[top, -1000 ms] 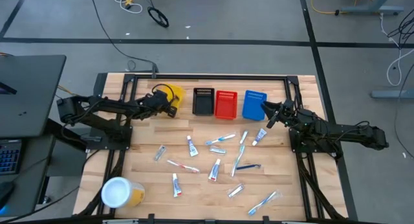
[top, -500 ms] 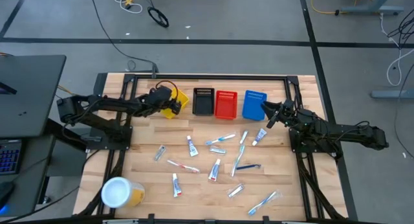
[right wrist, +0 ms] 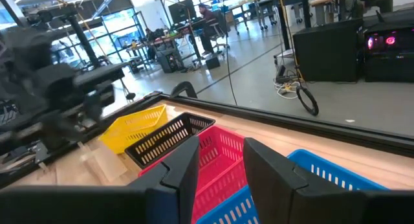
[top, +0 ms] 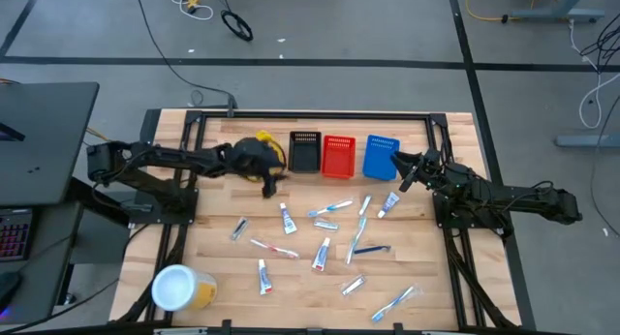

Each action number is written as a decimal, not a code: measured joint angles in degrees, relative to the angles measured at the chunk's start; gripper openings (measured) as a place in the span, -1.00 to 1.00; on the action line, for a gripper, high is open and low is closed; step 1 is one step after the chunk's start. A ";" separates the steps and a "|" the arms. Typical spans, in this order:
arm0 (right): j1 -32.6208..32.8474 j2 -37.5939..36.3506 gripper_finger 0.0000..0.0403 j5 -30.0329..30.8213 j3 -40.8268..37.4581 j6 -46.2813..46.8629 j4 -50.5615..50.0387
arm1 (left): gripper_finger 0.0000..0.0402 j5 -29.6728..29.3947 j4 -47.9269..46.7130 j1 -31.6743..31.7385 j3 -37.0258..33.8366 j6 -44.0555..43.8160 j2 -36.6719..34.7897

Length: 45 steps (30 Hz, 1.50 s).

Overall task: Pick & Place Travel size toiletries
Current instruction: Put the white toothpaste into the black basket

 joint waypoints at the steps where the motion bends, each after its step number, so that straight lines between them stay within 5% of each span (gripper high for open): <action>1: 0.00 -0.01 -0.35 -0.01 0.00 0.00 0.00 | -0.13 1.71 -0.25 -1.12 0.00 1.45 0.00; 12: -0.02 0.01 -0.35 0.00 0.00 0.00 -0.02 | -0.13 3.11 0.03 -13.41 0.09 7.52 4.69; 18: -0.02 0.33 -0.35 0.02 0.00 0.00 0.11 | -0.13 -7.15 -1.04 -17.89 1.32 14.57 10.68; 22: -0.02 0.33 -0.35 0.02 0.00 0.00 0.14 | -0.13 -6.77 -3.02 -18.51 4.45 16.82 13.26; 29: -0.02 0.71 -0.35 0.02 0.00 0.00 0.16 | 0.02 -5.95 -19.66 -18.52 11.22 15.10 14.08; 45: -0.01 1.49 -0.35 0.02 0.00 0.00 0.15 | 0.07 -7.63 -19.47 -18.38 11.67 27.95 19.68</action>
